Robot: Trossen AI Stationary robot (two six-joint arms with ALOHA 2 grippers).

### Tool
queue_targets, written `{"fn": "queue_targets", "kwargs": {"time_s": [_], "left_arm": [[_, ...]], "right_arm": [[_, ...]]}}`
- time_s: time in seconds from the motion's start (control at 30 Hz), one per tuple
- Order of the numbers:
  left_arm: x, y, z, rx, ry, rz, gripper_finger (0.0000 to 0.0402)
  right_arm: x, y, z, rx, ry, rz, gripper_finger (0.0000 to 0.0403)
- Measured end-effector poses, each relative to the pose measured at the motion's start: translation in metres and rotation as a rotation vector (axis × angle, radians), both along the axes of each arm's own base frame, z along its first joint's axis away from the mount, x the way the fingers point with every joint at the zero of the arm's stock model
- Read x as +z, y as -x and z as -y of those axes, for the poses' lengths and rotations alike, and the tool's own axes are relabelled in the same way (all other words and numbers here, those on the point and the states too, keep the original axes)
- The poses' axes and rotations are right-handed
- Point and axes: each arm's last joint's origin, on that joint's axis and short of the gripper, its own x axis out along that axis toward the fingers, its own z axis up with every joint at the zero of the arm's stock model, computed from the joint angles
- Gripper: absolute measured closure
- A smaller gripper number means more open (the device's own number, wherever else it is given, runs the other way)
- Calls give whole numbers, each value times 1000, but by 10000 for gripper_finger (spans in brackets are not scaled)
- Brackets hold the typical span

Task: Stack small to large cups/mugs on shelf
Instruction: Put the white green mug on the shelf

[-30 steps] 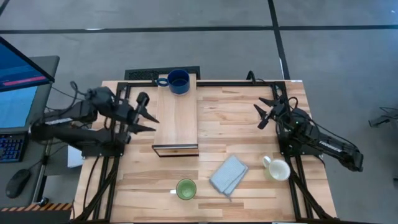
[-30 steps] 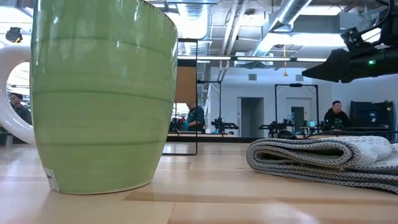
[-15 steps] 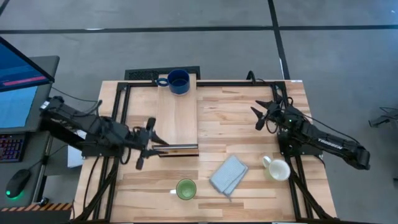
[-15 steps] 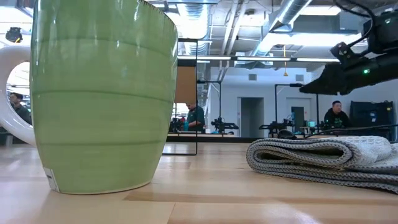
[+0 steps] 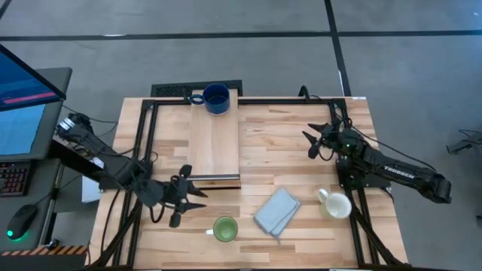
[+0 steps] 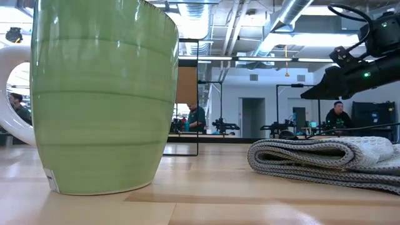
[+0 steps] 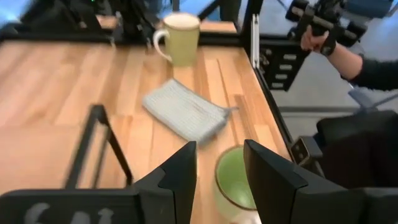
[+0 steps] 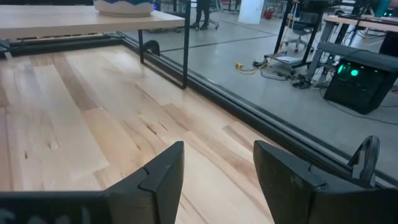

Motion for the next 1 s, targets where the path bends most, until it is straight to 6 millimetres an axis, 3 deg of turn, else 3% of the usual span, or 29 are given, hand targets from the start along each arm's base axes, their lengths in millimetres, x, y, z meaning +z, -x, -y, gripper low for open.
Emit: {"fn": "queue_targets", "kwargs": {"time_s": [0.57, 0.8, 1.0], "left_arm": [[-56, -25, 48, 104, 260, -244, 278], [-61, -29, 72, 104, 216, -330, 278], [-66, -30, 83, 238, 147, -446, 278]], "right_arm": [[0, 0, 0, 1, 0, 0, 187], [0, 0, 0, 1, 0, 0, 187], [0, 0, 0, 1, -1, 0, 187]]}}
